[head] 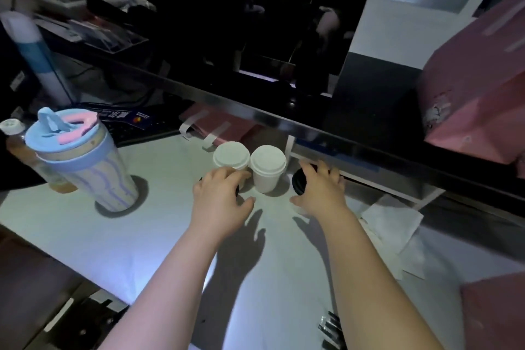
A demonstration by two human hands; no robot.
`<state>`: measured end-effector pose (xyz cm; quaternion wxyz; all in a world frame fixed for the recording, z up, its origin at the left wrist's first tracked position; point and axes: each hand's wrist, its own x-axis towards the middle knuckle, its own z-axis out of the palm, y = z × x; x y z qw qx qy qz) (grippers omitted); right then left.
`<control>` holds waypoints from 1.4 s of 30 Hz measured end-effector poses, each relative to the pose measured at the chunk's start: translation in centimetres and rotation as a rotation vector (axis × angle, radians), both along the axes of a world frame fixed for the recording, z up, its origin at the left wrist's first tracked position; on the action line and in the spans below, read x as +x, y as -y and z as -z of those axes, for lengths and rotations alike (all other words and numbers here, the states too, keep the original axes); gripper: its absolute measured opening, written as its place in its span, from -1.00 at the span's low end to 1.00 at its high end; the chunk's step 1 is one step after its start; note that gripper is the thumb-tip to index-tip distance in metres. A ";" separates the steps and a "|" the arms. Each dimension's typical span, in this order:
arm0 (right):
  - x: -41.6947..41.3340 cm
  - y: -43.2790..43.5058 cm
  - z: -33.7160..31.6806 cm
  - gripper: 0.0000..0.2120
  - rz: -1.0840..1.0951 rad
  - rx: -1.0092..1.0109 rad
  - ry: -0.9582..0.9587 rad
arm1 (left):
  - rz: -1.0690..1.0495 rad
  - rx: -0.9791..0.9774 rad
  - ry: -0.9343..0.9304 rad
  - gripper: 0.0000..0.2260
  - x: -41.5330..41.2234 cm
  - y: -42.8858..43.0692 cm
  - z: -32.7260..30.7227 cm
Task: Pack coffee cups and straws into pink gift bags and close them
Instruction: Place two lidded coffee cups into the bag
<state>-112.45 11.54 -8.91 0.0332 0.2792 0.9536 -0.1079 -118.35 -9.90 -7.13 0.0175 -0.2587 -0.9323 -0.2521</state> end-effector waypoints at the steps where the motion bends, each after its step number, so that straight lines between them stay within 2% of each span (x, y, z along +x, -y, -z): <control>1: -0.1 0.1 0.2 -0.19 0.002 -0.002 0.023 | 0.029 -0.015 0.003 -0.58 -0.1 -0.4 0.2; 5: 1.4 0.9 0.6 -0.31 -0.042 -0.026 -0.101 | 0.125 -0.033 0.010 -0.55 -0.1 -2.6 0.4; 8: 3.7 0.9 -0.9 -0.30 -0.043 -0.059 -0.187 | 0.198 -0.008 -0.021 -0.57 0.1 -4.5 -0.3; 14: 10.3 -2.8 -9.6 -0.27 -0.005 0.043 -0.402 | 0.381 0.075 -0.118 -0.57 2.1 -11.4 -4.9; 21: 23.1 -8.6 -19.3 -0.29 0.152 0.152 -0.481 | 0.602 0.194 -0.199 -0.56 9.9 -20.5 -11.0; 26: 33.4 -11.5 -22.6 -0.26 0.272 0.203 -0.567 | 0.821 0.285 -0.100 -0.66 18.7 -24.9 -11.8; 29: 37.6 -12.6 -22.5 -0.27 0.296 0.190 -0.561 | 0.959 0.288 0.059 -0.82 23.3 -27.1 -11.0; 31: 39.8 -13.4 -21.8 -0.27 0.297 0.178 -0.535 | 1.065 0.269 0.160 -0.84 26.0 -28.1 -10.1; 33: 41.7 -14.4 -21.1 -0.27 0.301 0.156 -0.520 | 1.119 0.275 0.170 -0.84 28.2 -29.0 -9.3; 35: 43.4 -15.3 -20.0 -0.28 0.300 0.134 -0.488 | 1.110 0.280 0.089 -0.83 29.6 -29.9 -8.7; 36: 44.0 -15.6 -19.1 -0.28 0.293 0.126 -0.466 | 1.098 0.245 0.022 -0.80 30.1 -30.3 -8.4; 38: 44.8 -16.1 -17.0 -0.30 0.258 0.118 -0.425 | 1.059 0.090 -0.070 -0.61 30.9 -31.0 -8.0; 42: 45.8 -17.3 -12.6 -0.31 0.196 0.054 -0.270 | 1.002 -0.118 0.012 -0.10 31.4 -30.7 -6.9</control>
